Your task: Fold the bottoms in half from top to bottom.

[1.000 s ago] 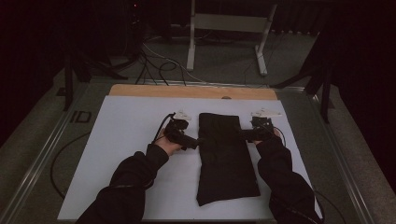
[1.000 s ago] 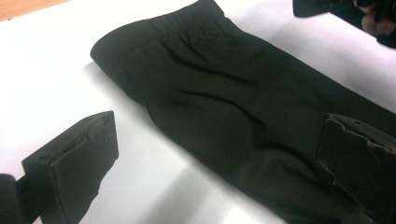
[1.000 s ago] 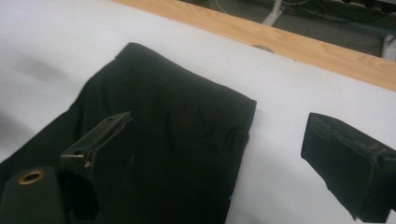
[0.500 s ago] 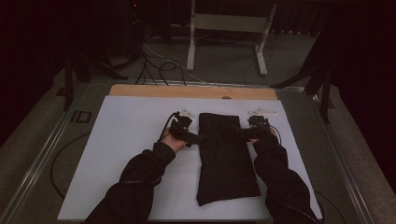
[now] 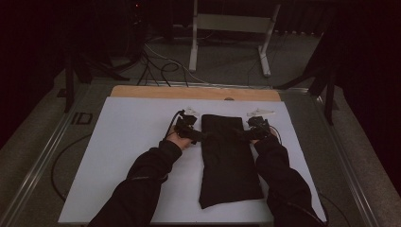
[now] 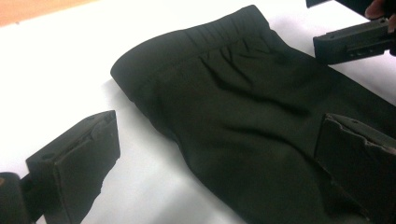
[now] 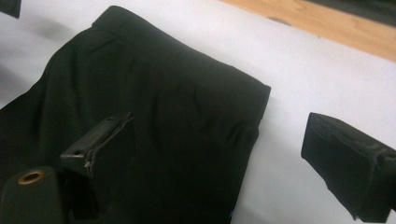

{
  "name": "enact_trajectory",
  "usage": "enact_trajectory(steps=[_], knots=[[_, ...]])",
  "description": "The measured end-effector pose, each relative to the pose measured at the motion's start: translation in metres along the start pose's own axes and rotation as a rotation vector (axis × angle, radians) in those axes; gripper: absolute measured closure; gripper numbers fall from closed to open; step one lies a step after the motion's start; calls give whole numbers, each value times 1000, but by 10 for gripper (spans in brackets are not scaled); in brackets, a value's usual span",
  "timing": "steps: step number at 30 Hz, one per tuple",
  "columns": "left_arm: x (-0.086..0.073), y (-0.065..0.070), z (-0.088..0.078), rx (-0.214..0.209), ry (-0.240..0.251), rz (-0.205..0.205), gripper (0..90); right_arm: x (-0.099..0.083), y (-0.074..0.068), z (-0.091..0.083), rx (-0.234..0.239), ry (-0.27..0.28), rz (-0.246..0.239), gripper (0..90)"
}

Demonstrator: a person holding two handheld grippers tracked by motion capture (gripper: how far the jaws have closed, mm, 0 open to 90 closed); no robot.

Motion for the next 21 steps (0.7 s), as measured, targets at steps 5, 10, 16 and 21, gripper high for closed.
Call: enact_trajectory(steps=[5,10,16,21], knots=[[-1,-3,9,4,-30,-33,5,-5,6,6,-16,-33,47,100],[0,-5,18,-24,-40,-58,5,-12,12,11,-23,-54,95,100],[3,-13,22,-8,-47,-85,5,-15,14,17,-6,-74,119,103],[1,-18,25,0,-55,-113,88,-16,13,25,-9,-112,130,137]])
Point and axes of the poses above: each handheld gripper's, and its own axes: z roughly forward along the jaws, x roughly out of its top, y roughly to its right, the point moved 7 cm from there along z, roughly forward along the jaws, and after that the axes turned 12 degrees about y, right-handed, at the moved point
